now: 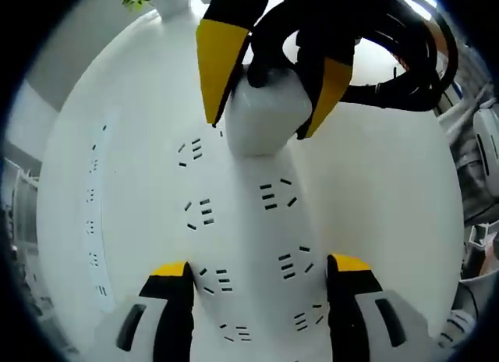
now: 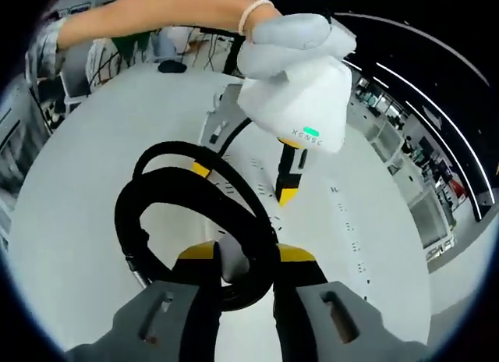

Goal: Straighten the power strip on the desk, plug the charger into it

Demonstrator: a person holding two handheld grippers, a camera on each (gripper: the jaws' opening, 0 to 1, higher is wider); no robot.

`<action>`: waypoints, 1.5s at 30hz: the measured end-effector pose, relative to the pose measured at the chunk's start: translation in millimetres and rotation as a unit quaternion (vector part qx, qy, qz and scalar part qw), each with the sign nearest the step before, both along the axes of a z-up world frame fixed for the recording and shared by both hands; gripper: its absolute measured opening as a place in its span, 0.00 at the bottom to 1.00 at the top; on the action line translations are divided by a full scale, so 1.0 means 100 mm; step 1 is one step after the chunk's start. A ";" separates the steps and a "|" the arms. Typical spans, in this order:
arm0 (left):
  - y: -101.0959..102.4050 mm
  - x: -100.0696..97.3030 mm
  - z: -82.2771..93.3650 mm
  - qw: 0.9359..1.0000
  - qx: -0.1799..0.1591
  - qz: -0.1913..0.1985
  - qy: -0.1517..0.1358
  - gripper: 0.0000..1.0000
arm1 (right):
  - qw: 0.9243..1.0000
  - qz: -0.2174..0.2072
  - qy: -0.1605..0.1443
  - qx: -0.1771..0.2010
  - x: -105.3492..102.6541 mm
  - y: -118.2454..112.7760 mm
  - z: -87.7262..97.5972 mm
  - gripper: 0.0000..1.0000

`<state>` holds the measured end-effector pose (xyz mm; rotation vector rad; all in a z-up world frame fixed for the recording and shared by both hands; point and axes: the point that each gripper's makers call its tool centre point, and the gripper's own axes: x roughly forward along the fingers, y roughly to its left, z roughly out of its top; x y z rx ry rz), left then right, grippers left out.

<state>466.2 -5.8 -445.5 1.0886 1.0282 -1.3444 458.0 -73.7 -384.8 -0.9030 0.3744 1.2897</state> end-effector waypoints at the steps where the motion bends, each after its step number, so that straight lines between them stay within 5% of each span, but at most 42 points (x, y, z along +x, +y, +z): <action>1: 0.00 0.00 0.00 1.000 -0.001 -0.001 0.000 0.69 | 1.000 -0.005 0.001 0.006 0.00 0.00 0.00 0.21; 6: 0.00 0.00 0.00 1.000 -0.012 -0.007 0.003 0.70 | 0.998 -0.036 -0.012 0.052 -0.04 -0.03 0.01 0.22; 16: -0.03 -0.02 0.00 0.999 0.001 -0.033 0.003 0.71 | 0.999 -0.020 -0.003 0.040 -0.03 -0.02 0.02 0.23; 31: -0.04 -0.02 0.03 0.999 -0.032 0.016 0.002 0.72 | 0.998 -0.055 -0.007 0.032 0.01 -0.02 0.00 0.26; 39: -0.01 0.00 0.12 0.994 -0.097 0.055 -0.015 0.66 | 0.995 -0.076 0.012 0.065 0.02 -0.02 -0.03 0.28; 45: 0.00 0.01 0.24 0.980 -0.174 0.091 -0.025 0.61 | 0.987 -0.096 0.040 0.122 0.01 0.01 0.00 0.29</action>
